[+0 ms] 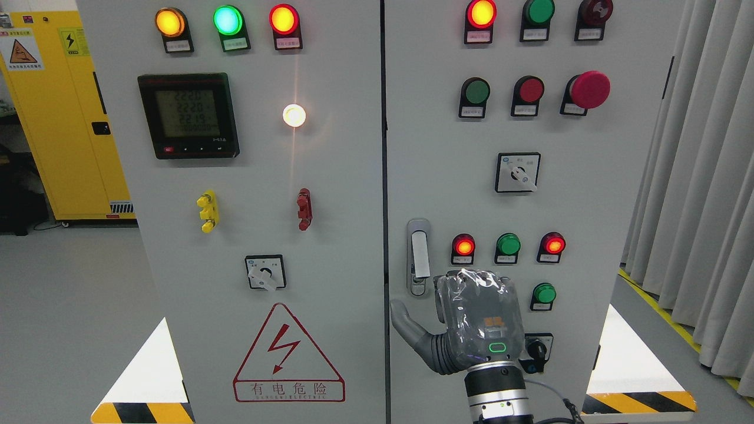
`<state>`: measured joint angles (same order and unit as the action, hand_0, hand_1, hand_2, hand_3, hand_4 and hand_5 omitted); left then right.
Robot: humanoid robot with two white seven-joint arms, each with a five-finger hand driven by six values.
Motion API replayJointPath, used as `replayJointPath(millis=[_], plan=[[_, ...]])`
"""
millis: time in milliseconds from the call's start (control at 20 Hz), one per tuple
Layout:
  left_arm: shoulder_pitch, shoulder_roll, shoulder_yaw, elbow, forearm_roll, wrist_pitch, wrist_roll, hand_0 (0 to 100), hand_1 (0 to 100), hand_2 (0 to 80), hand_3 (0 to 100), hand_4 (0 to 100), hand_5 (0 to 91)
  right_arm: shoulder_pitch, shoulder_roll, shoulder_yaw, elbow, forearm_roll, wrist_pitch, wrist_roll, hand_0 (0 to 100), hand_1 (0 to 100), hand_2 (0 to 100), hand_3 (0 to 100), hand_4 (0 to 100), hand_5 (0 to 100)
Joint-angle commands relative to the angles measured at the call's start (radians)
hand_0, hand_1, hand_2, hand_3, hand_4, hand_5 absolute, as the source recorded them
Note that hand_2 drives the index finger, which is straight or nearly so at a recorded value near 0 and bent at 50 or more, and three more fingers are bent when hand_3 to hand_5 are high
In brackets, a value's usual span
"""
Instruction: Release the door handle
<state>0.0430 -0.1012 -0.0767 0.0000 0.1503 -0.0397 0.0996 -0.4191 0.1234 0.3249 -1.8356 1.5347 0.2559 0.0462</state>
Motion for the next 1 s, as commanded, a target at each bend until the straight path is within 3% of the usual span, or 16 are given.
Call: replayJointPath(millis=[0, 351, 952], plan=[[0.0, 0.0, 0.0, -0.015, 0.0, 0.0, 0.0, 12, 56, 0.0, 0, 0, 0.0, -0.05, 0.001, -0.024, 0.075, 0.002, 0.011, 0.001, 21, 20, 100, 100, 100, 100], [0.0, 0.0, 0.0, -0.015, 0.0, 0.0, 0.0, 12, 56, 0.0, 0, 0, 0.0, -0.056, 0.001, -0.026, 0.078, 0.002, 0.014, 0.001, 21, 23, 100, 100, 100, 100], [0.0, 0.0, 0.0, -0.015, 0.0, 0.0, 0.0, 12, 56, 0.0, 0, 0, 0.0, -0.072, 0.004, -0.033, 0.076, 0.001, 0.016, 0.001, 31, 21, 100, 100, 100, 100]])
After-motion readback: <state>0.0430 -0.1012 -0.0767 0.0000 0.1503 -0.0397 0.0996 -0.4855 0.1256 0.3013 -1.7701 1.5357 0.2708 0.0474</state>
